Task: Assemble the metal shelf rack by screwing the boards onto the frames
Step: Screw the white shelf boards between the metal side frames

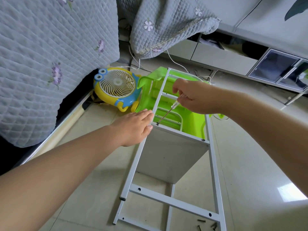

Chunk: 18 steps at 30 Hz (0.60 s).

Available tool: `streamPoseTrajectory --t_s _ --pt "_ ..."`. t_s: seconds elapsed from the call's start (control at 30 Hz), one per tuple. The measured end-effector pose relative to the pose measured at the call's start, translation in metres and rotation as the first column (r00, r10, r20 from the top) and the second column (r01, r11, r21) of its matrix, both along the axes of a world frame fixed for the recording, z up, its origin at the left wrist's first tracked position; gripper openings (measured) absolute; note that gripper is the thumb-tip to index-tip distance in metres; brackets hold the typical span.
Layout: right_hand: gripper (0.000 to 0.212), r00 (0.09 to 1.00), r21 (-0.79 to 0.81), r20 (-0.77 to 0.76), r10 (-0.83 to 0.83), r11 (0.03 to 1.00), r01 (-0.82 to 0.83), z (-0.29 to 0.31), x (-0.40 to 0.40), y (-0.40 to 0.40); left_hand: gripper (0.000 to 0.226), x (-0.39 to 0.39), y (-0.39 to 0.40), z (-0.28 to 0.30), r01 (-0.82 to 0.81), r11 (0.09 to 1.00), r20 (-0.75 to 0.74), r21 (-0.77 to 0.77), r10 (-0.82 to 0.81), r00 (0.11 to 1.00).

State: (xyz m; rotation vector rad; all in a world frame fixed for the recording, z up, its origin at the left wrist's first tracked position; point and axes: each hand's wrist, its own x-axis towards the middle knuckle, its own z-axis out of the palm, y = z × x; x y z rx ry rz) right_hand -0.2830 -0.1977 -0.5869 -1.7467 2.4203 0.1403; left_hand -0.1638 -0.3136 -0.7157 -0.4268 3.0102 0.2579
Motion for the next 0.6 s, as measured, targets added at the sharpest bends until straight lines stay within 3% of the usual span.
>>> streamPoseTrajectory --t_s 0.07,0.2,0.37,0.43,0.53,0.6 --pt "0.020 0.997 0.005 -0.047 0.056 0.998 -0.056 -0.001 0.003 0.002 0.052 0.000 0.000 0.000 0.001 1.000 0.004 0.009 -0.001 1.000" --pt "0.028 0.955 0.044 -0.287 0.082 0.996 -0.072 -0.001 0.013 -0.003 0.052 0.000 0.000 0.000 -0.003 1.000 0.012 -0.014 0.003 1.000" --pt "0.015 0.991 0.102 -0.073 0.108 0.990 -0.101 0.005 0.008 -0.003 0.052 -0.001 0.000 0.000 0.008 0.999 0.014 -0.050 -0.008 1.000" --pt "0.011 0.988 0.140 -0.105 0.118 0.985 -0.103 0.008 0.008 -0.003 0.053 -0.002 -0.001 -0.002 0.017 0.998 0.011 -0.061 -0.016 1.000" --pt "0.035 0.957 0.149 -0.253 0.139 0.983 -0.104 0.005 0.009 -0.006 0.087 0.000 -0.004 -0.004 0.026 0.997 -0.030 -0.069 -0.029 0.999" --pt "0.039 0.960 0.111 -0.252 0.119 0.989 -0.093 0.000 0.008 -0.006 0.103 0.000 -0.004 -0.006 0.029 0.997 -0.036 -0.074 -0.031 0.999"
